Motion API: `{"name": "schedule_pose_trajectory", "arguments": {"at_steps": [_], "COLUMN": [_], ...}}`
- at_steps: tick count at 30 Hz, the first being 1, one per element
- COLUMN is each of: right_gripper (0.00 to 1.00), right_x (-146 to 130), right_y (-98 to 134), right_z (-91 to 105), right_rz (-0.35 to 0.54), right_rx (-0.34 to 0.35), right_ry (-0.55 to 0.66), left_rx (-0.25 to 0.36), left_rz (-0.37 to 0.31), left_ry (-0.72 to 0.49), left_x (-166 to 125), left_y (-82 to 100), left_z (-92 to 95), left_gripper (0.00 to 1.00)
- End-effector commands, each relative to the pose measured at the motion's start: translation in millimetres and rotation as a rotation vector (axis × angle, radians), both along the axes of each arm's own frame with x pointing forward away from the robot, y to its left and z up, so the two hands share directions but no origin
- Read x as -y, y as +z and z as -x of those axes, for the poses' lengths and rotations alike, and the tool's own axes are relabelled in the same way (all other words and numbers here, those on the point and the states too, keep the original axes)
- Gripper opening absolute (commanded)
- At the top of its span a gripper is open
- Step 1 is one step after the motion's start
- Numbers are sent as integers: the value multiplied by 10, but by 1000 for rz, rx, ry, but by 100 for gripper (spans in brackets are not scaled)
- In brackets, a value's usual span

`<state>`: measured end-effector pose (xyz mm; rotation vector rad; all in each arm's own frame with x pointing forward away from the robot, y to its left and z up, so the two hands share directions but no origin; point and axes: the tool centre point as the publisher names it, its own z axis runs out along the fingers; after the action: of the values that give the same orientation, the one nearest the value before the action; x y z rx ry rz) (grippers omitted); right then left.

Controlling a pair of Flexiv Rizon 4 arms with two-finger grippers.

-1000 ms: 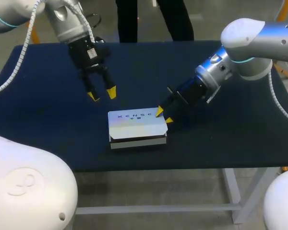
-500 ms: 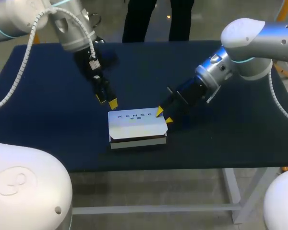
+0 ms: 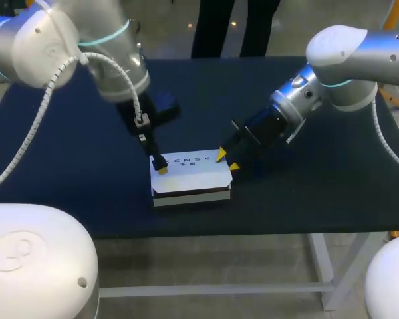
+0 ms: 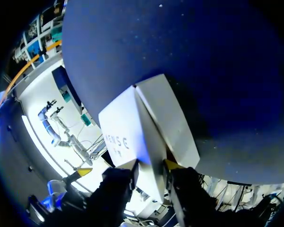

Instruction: Assemble the packaging by folding the flat box into shape, placing the metal phone stand inside, and closing the box properly

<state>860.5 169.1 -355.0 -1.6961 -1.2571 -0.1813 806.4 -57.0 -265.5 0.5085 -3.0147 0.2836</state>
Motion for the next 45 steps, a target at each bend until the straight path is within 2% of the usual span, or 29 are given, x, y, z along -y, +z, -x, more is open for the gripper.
{"name": "schedule_pose_trajectory", "arguments": {"at_steps": [1, 13, 14, 15, 16, 20, 26, 36, 45], "right_gripper": [37, 38, 38, 38, 38, 38, 37, 37, 36], "right_x": [-5, -5, -5, -5, -5, -5, -5, -5, -5], "right_y": [-12, -12, -12, -12, -12, -12, -12, -12, -12], "right_z": [3, 3, 3, 3, 3, 3, 3, 3, 3], "right_rz": [0, 0, 0, 0, 0, 0, 0, 0, 0], "right_rx": [0, 0, 0, 0, 0, 0, 0, 0, 0], "right_ry": [0, 0, 0, 0, 0, 0, 0, 0, 0], "left_rx": [195, 195, 232, 217, 218, 187, 124, 110, 97], "left_rz": [-178, -178, -179, -163, -179, -135, -103, -91, -92], "left_ry": [-18, -18, -82, -86, -85, -141, -142, -166, -138], "left_x": [107, 107, 131, 128, 136, 155, 204, 282, 280], "left_y": [-21, -21, -33, -38, -45, -88, -192, -422, -530], "left_z": [-10, -10, 22, 36, 28, 15, -34, -9, -12], "left_gripper": [100, 100, 100, 100, 100, 100, 100, 100, 93]}}
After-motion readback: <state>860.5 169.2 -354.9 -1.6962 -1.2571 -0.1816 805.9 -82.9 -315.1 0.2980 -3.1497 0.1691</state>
